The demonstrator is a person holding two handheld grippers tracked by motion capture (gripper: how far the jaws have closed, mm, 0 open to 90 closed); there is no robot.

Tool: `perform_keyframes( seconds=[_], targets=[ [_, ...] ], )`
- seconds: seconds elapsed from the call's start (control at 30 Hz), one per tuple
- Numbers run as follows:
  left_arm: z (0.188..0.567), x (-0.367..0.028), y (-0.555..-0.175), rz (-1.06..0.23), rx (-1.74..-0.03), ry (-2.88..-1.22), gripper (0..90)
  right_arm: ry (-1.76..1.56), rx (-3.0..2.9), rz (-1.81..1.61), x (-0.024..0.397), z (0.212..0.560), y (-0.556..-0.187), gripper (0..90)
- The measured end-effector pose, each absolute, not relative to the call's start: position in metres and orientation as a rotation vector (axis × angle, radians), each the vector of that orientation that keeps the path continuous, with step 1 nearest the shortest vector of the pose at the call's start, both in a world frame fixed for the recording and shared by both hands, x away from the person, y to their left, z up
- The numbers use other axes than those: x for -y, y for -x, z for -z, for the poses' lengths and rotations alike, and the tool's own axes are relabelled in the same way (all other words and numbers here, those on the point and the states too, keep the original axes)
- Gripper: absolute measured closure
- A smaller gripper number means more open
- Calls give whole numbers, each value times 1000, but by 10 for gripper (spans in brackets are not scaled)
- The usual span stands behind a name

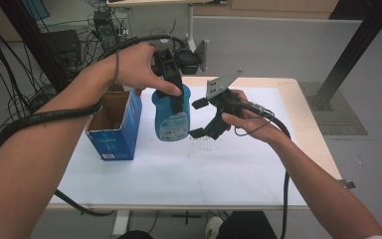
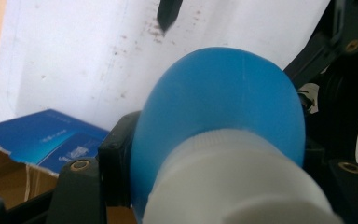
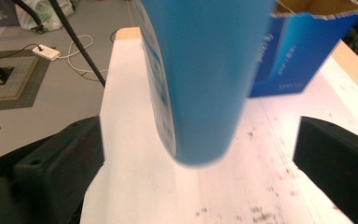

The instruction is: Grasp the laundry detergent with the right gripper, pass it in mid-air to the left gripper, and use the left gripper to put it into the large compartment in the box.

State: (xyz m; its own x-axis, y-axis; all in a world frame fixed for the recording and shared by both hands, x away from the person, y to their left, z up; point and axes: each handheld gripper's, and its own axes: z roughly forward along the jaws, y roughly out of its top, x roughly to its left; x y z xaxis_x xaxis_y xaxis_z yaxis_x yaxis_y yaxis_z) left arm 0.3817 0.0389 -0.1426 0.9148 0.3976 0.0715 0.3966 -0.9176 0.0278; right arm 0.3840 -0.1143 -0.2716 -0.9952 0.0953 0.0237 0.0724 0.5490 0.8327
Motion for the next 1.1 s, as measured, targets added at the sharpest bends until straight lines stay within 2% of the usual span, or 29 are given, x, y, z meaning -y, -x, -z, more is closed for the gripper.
perform_keyframes(
  seconds=[0.43, 0.77, 1.1],
  targets=[
    [110, -56, -391, -142, -924, -2993, 358, -389, -2717, -1308, 166, 251, -401, 3],
    [70, -75, -397, -158, -1144, -2900, 359, -458, -2711, -1176, 192, 236, -403, 3],
    [38, -105, -405, -176, -1475, -2780, 359, -539, -2706, -1091, 215, 231, -409, 3]
  ],
)
